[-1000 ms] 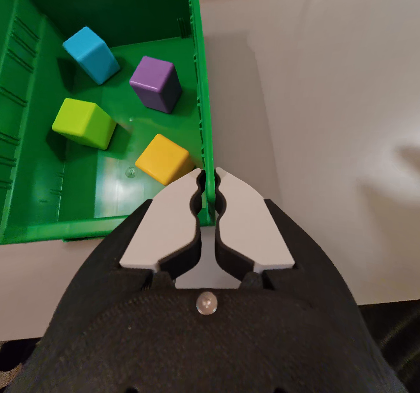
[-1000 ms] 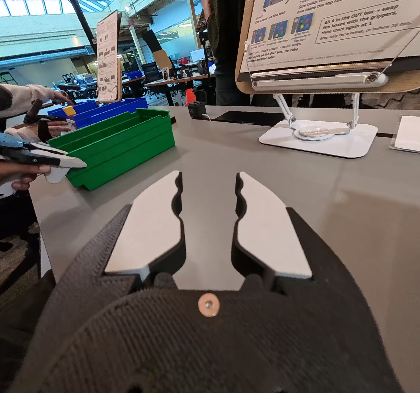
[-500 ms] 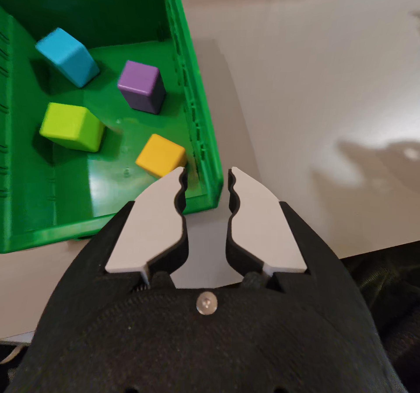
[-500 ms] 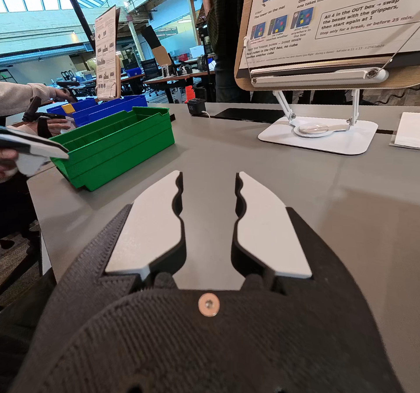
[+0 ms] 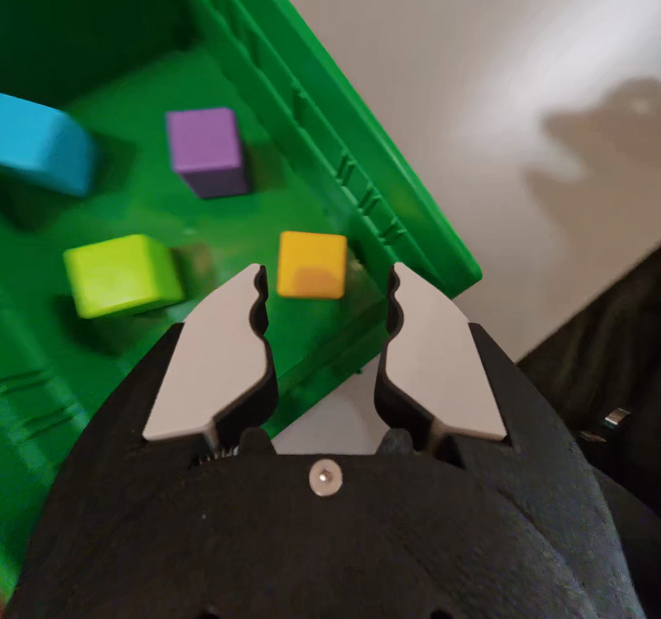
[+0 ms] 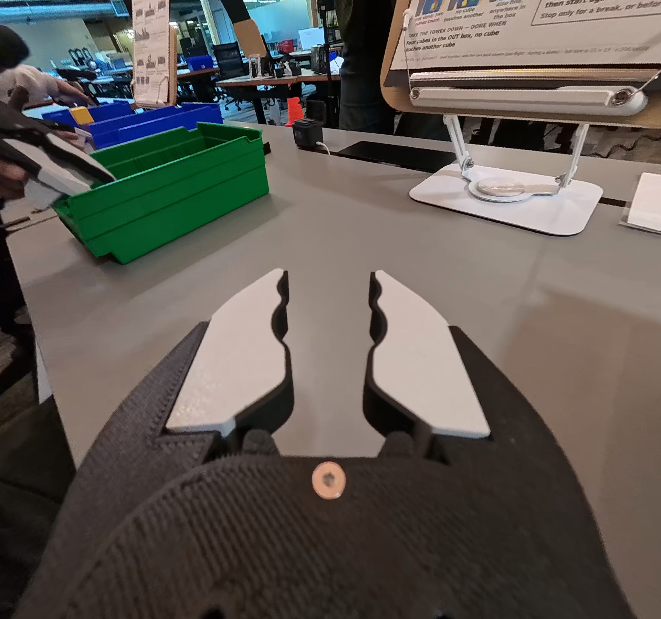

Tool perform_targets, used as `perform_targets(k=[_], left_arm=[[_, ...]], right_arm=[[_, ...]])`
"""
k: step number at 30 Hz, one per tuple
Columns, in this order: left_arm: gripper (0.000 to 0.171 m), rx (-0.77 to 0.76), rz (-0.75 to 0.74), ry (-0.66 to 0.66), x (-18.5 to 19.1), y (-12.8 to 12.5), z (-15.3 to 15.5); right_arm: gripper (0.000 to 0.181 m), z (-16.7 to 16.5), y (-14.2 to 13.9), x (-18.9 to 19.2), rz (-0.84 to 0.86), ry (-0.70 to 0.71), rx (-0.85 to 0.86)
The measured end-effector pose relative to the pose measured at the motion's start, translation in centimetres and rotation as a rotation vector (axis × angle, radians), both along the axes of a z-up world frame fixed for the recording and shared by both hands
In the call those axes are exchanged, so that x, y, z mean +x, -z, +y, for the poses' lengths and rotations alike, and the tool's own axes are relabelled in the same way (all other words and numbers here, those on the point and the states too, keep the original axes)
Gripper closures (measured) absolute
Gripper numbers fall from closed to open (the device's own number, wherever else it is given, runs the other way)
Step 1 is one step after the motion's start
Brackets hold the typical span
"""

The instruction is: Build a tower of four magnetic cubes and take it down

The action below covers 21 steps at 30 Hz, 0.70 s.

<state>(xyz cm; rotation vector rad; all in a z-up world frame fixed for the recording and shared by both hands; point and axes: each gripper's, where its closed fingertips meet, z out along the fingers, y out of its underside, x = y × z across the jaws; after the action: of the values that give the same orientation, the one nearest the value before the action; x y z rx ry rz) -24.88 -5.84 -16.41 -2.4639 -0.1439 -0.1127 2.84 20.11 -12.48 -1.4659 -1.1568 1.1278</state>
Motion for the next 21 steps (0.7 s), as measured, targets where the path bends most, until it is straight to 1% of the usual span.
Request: perform_targets(k=[1,2,5,10,11,13,14,16,17,19,21], left_arm=[[0.104,-0.024,-0.062,0.016,0.4,0.6,0.3],[0.104,-0.047,-0.075,0.007,0.2,1.1,0.3],[0.105,-0.110,0.018,0.011,-0.9,2.2,0.0],[0.105,-0.223,0.072,0.019,-1.7,4.1,0.3],[0.107,-0.246,0.064,0.029,-1.5,4.5,0.3],[0.122,-0.250,0.015,0.034,-1.2,4.5,0.4],[0.122,-0.237,0.021,0.039,-1.4,4.3,0.5],[0.122,-0.179,0.032,0.041,-1.8,2.9,0.5],[0.122,-0.136,0.046,0.034,-2.0,1.8,0.4],[0.123,-0.015,0.083,0.015,-2.3,-1.6,0.6],[0.123,0.129,0.135,0.011,-2.1,-6.2,0.7]], right_arm=[[0.137,0.0,0.1,0.0,-0.007,-0.001,0.005],[0.137,0.0,0.2,-0.1,-0.012,-0.004,0.003],[0.137,-0.3,0.4,0.0,-0.013,-0.020,-0.032],[0.137,-0.3,0.3,0.7,-0.006,-0.013,-0.053],[0.137,-0.2,0.2,1.0,-0.004,-0.008,-0.052],[0.138,-0.1,0.0,1.5,0.008,0.001,-0.059],[0.138,-0.1,-0.1,1.7,0.015,0.004,-0.066],[0.138,0.0,-0.2,2.1,0.024,0.010,-0.080],[0.138,0.1,-0.3,2.3,0.028,0.013,-0.085],[0.139,0.4,-0.5,2.7,0.036,0.025,-0.088],[0.140,0.5,-0.4,2.8,0.039,0.032,-0.095]])
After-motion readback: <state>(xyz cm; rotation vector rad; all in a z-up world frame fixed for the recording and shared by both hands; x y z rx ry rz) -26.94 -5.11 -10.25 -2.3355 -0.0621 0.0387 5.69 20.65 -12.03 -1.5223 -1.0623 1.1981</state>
